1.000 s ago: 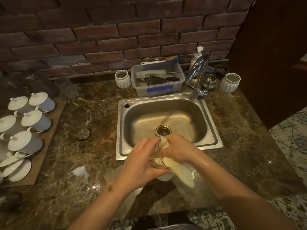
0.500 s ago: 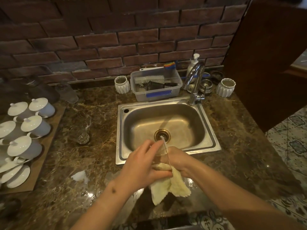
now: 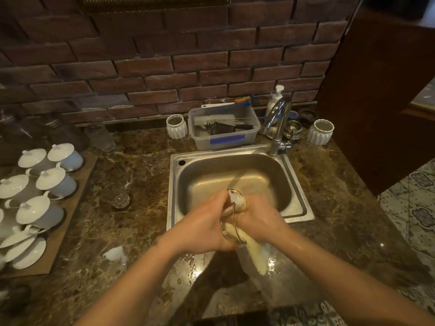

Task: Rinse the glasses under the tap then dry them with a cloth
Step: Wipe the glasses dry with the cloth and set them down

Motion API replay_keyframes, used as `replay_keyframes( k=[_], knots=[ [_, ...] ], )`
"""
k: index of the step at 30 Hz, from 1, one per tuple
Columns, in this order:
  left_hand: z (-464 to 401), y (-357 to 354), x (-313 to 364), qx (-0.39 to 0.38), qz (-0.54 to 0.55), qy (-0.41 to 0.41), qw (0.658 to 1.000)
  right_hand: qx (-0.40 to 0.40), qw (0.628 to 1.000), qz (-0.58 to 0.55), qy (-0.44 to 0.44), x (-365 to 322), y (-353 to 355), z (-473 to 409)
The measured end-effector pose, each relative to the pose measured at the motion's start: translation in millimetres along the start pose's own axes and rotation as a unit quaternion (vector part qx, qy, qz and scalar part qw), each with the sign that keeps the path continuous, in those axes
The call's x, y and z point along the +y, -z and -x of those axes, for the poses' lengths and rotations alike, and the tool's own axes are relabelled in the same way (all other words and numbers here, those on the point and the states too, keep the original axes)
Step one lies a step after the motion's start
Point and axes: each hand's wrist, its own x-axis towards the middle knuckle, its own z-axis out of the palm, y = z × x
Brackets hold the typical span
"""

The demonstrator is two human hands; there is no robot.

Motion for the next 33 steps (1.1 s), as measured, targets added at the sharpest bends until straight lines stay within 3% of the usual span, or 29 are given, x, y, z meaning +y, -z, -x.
replay_keyframes(
  k=[2,4,8,12,16,19,22,23,25,27,29,31,33],
  knots=[
    [2,-6,-1,0.071,-0.039,-0.022,0.996,0.051,0.997,-0.058,-0.007,0,5,0],
    [6,-16,0,0.150,0.014,-0.025,0.988,0.093,0.984,-0.150,-0.029,-6,5,4],
    [2,-32,12,0.344,0.045,0.016,0.938,0.118,0.965,-0.219,-0.079,-19,-15,14],
    [4,-31,28,0.273,0.052,0.126,0.952,0.129,0.971,-0.196,-0.052,-15,-8,7],
    [2,-21,20,0.224,0.067,0.155,0.960,0.093,0.989,-0.104,-0.056,-10,-7,5],
    [-1,-11,17,0.133,0.033,0.164,0.977,0.063,0.996,0.067,0.006,-15,5,2],
    [-10,-1,20,0.030,0.029,0.185,0.982,0.069,0.968,0.216,0.106,-19,10,-1],
    [-14,-1,20,0.039,0.037,0.200,0.978,0.076,0.965,0.221,0.117,-19,11,-2],
    [-19,-9,25,0.133,0.086,0.214,0.964,0.120,0.977,0.148,0.094,-15,14,-4],
    [-19,-29,36,0.242,0.139,0.193,0.941,0.179,0.983,-0.025,0.017,-16,11,-5],
    [-18,-42,43,0.318,0.171,0.173,0.916,0.202,0.964,-0.163,-0.055,-18,-3,-3],
    [-17,-45,34,0.346,0.164,0.180,0.906,0.189,0.957,-0.200,-0.093,-12,-18,-2],
    [-13,-41,21,0.305,0.122,0.189,0.925,0.137,0.970,-0.169,-0.111,-6,-20,-1]
  ],
)
